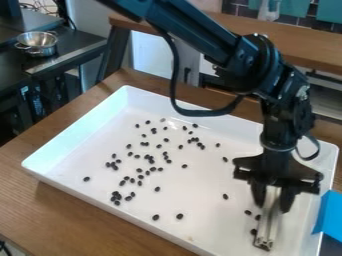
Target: Sweep into pile
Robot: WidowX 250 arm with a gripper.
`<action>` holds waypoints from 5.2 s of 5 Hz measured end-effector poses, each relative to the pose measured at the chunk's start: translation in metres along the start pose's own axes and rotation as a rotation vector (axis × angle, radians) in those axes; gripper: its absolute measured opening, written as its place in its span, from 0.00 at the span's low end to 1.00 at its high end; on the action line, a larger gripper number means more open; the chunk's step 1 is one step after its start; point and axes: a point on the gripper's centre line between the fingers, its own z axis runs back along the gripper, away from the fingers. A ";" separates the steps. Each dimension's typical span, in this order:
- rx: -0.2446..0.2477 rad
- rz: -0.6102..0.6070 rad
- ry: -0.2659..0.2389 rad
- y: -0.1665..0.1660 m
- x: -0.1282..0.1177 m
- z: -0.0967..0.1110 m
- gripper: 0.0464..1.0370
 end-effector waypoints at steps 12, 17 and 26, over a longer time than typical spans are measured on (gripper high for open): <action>0.057 -0.001 0.105 0.282 0.008 0.054 0.33; -0.097 -0.073 0.038 0.046 0.033 0.050 0.33; -0.042 -0.015 0.065 0.037 0.080 -0.004 0.33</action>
